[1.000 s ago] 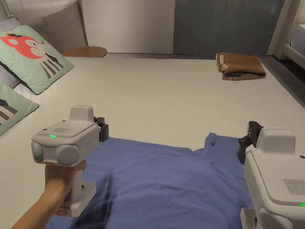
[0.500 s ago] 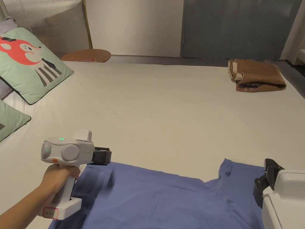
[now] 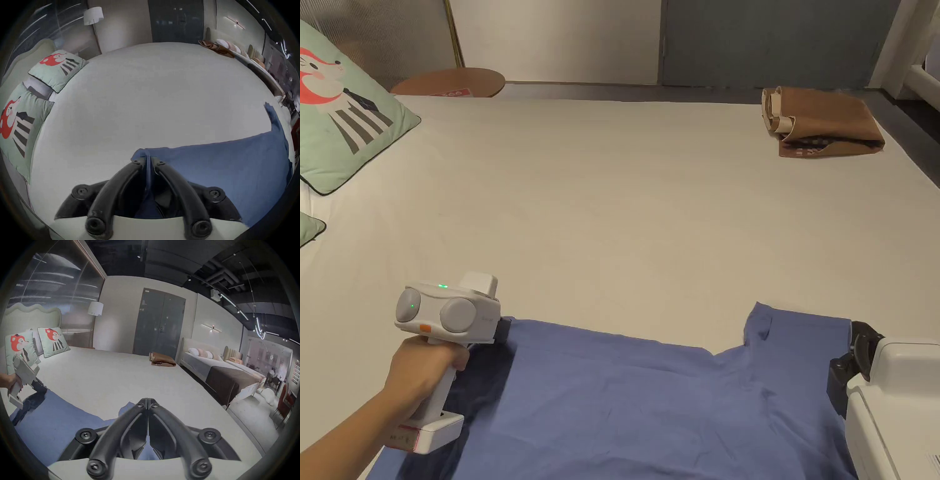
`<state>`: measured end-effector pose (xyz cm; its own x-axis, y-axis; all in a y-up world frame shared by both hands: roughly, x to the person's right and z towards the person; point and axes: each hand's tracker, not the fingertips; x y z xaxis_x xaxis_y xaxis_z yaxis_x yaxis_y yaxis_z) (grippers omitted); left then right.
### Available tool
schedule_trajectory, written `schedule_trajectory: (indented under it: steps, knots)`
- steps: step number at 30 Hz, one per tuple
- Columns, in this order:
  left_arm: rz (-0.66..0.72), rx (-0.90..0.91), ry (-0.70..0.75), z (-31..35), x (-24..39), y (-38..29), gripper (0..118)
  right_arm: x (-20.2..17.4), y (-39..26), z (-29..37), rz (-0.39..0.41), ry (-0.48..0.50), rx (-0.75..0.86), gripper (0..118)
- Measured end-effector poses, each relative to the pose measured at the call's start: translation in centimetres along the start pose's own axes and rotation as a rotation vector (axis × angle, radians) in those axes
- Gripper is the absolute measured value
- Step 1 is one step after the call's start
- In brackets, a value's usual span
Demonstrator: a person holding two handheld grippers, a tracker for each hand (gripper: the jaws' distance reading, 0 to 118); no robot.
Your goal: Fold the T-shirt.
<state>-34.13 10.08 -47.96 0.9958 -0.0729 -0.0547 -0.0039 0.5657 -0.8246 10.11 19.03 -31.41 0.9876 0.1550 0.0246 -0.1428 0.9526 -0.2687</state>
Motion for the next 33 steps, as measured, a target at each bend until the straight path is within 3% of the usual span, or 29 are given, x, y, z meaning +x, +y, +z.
schedule_trajectory:
  steps: [4, 8, 9, 10, 11, 12, 13, 14, 17, 19, 27, 28, 31, 33]
  knots:
    - [0.019, 0.098, 0.007, 2.7, -0.2, -0.3, 1, 1.7, 0.0, -1.4, -0.069, 0.007, -0.052, 0]
    - [0.026, 0.142, -0.040, 5.9, -0.8, -0.2, 1, 4.5, -0.2, -6.2, -0.167, 0.031, -0.274, 1]
    - [0.025, 0.152, -0.048, 6.7, -0.9, -0.2, 1, 5.1, -0.5, -7.5, -0.179, 0.039, -0.325, 7]
    - [0.030, 0.163, -0.061, 7.4, -1.1, -0.2, 1, 5.8, -0.9, -9.2, -0.174, 0.040, -0.391, 26]
    - [0.031, 0.168, -0.071, 7.5, -1.2, 0.1, 1, 6.2, -1.4, -10.7, -0.157, 0.051, -0.457, 63]
    - [0.031, 0.174, -0.071, 7.9, -1.2, 0.2, 1, 6.6, -2.1, -11.7, -0.179, 0.048, -0.484, 89]
    - [0.027, 0.181, -0.073, 8.4, -1.3, 0.2, 1, 6.7, -2.8, -12.8, -0.180, 0.045, -0.515, 107]
    - [0.022, 0.190, -0.076, 8.8, -1.4, 0.2, 1, 6.6, -2.5, -12.7, -0.202, 0.047, -0.574, 115]
    - [0.017, 0.201, -0.081, 9.5, -1.3, 0.2, 1, 6.6, -4.0, -14.3, -0.240, 0.068, -0.641, 111]
    - [0.012, 0.200, -0.084, 9.7, -1.3, 0.3, 1, 6.1, -4.4, -14.5, -0.220, 0.066, -0.687, 107]
    - [0.014, 0.200, -0.082, 10.2, -1.6, -0.6, 1, 3.5, -7.0, -14.5, -0.137, 0.054, -0.717, 46]
    - [0.019, 0.200, -0.084, 10.3, -1.7, -0.7, 1, 3.4, -6.9, -14.2, -0.126, 0.048, -0.690, 28]
    - [0.029, 0.204, -0.083, 10.5, -1.8, -1.0, 1, 3.5, -6.3, -13.5, -0.147, 0.107, -0.695, 3]
    - [0.039, 0.209, -0.079, 10.8, -2.0, -1.3, 1, 3.5, -6.0, -12.8, -0.146, 0.091, -0.682, 3]
